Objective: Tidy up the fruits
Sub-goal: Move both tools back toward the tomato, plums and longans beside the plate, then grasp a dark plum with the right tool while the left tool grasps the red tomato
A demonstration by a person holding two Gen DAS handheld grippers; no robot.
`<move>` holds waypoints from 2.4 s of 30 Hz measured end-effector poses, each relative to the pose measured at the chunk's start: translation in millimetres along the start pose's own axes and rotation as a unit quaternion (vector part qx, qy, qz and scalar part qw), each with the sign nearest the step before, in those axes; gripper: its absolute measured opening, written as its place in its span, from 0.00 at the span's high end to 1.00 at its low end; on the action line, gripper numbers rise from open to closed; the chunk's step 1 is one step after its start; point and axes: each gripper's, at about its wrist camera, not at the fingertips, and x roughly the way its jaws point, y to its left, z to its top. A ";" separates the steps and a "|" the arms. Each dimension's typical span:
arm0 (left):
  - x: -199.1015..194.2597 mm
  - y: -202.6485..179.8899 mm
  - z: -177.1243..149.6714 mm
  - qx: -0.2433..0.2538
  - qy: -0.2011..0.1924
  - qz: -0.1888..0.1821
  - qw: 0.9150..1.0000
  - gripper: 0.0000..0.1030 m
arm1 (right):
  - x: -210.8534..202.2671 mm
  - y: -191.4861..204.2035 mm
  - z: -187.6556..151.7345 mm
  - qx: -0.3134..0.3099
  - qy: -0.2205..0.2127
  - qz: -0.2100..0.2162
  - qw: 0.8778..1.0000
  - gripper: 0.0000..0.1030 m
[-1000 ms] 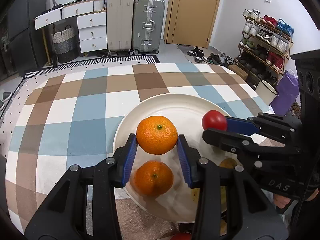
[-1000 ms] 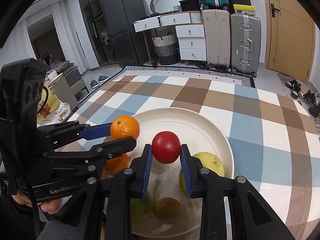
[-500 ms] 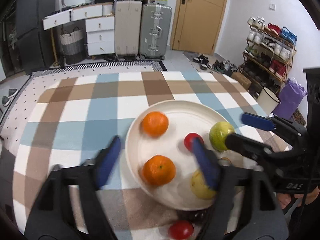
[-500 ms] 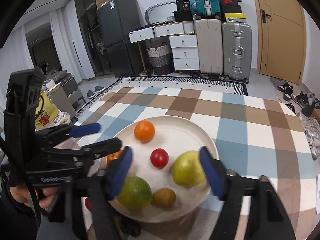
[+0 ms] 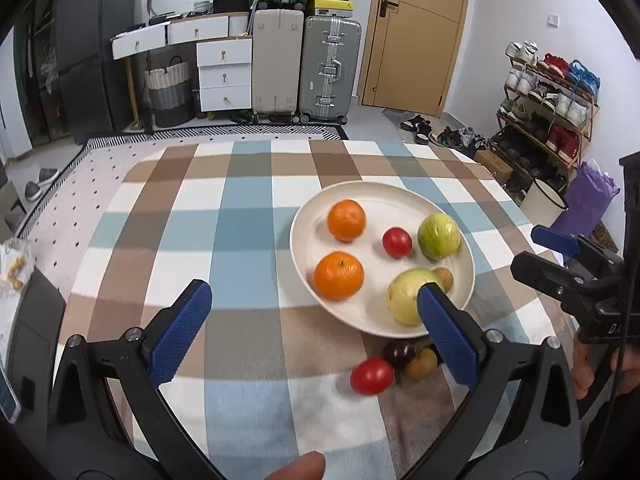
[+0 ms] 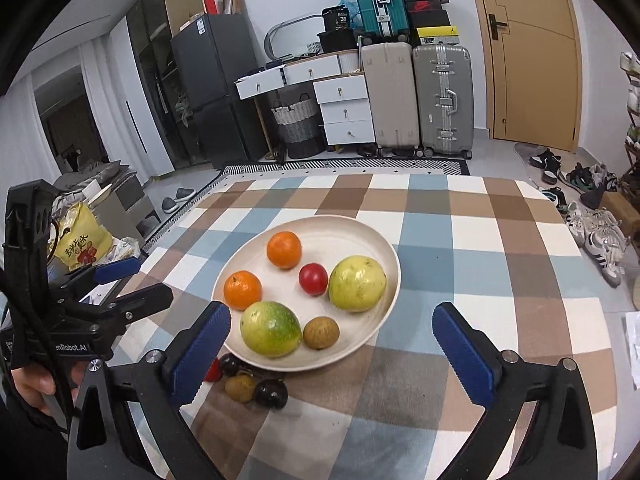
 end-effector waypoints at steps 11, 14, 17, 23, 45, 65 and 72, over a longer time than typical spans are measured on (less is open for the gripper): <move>-3.0 -3.2 -29.9 0.010 0.013 -0.007 1.000 0.01 | 8.0 1.7 -34.1 0.002 0.047 0.004 0.999 0.00; 3.0 -3.6 -36.6 0.010 0.023 -0.008 1.000 0.01 | 15.1 2.9 -42.7 0.002 0.058 0.006 0.998 0.00; 12.2 -3.2 -42.1 0.008 0.033 0.001 0.999 0.01 | 22.0 3.5 -49.7 0.003 0.071 0.009 0.997 0.00; 22.8 -3.3 -49.7 0.007 0.039 0.001 0.999 0.01 | 30.6 6.6 -57.3 -0.006 0.086 0.012 0.996 0.00; 40.7 -9.6 -64.4 0.015 0.072 -0.035 0.997 0.06 | 48.0 20.6 -68.7 -0.047 0.117 0.023 0.992 0.05; 51.8 -14.9 -64.7 0.024 0.084 -0.046 0.995 0.22 | 54.8 46.7 -68.1 -0.122 0.121 0.005 0.985 0.44; 48.9 -14.1 -64.6 0.024 0.078 -0.063 0.995 0.55 | 52.5 47.2 -68.4 -0.116 0.118 0.023 0.986 0.51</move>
